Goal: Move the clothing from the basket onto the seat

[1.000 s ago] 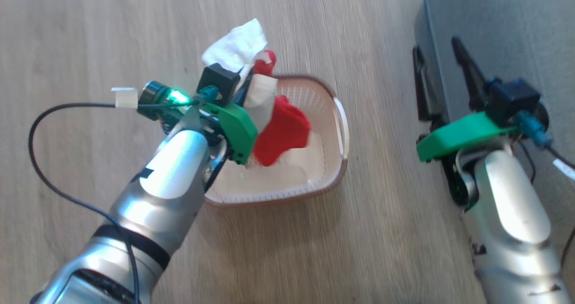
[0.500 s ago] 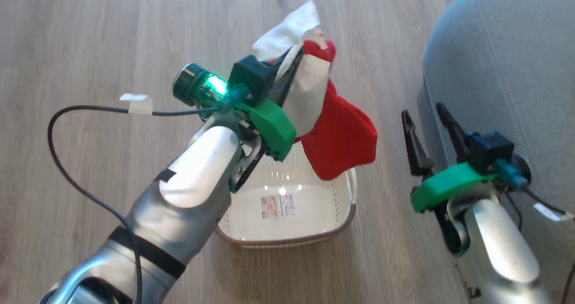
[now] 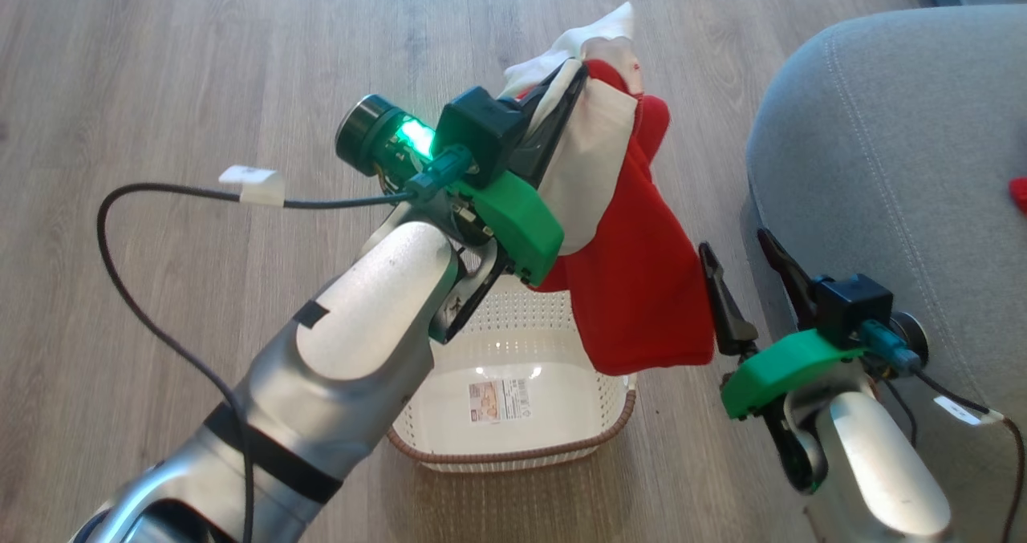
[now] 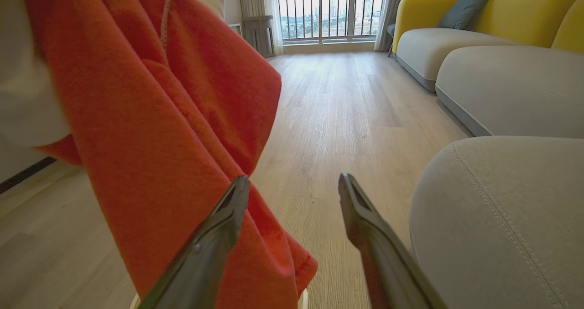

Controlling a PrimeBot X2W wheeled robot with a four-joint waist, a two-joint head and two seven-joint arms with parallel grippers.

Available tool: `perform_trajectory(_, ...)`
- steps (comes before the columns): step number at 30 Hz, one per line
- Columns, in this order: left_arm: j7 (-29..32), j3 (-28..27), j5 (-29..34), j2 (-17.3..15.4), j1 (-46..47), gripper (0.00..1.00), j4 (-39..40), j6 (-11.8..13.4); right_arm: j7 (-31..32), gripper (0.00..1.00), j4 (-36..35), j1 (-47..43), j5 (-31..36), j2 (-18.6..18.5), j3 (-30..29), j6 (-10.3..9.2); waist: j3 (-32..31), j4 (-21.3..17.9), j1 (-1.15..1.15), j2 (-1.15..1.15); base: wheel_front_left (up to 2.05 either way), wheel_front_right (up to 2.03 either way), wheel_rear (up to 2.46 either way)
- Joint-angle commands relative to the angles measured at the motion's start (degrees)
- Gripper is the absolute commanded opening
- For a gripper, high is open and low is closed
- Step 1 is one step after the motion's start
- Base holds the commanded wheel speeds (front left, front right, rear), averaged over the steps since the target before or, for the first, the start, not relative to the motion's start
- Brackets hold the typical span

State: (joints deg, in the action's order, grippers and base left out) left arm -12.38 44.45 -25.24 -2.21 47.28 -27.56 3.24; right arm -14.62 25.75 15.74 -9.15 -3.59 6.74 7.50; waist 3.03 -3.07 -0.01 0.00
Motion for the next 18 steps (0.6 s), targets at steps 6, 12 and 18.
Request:
perform_trajectory(6, 0.77, -1.12, -0.47, -1.19, 1.81, 0.0, 3.81, 0.71, -0.38, 1.0, -4.77, 3.22, -1.84, 0.45, 7.67, -0.01, 0.79, 0.56, 0.01, 0.0, 0.0, 0.0, 0.0)
perform_trajectory(12, 0.92, -0.18, -0.55, -1.12, 1.85, 0.0, 4.53, 0.67, -0.38, 1.0, -3.07, 8.66, -2.64, -1.65, 15.76, -0.01, 1.26, 1.93, 0.01, 0.0, 0.0, 0.0, 0.0)
perform_trajectory(18, 0.79, 1.04, -1.1, -0.96, 1.62, 0.0, 4.66, 0.44, -0.38, 1.0, 2.42, 14.61, -2.27, -2.37, 19.8, -0.01, 1.25, 3.62, 0.01, 0.0, 0.0, 0.0, 0.0)
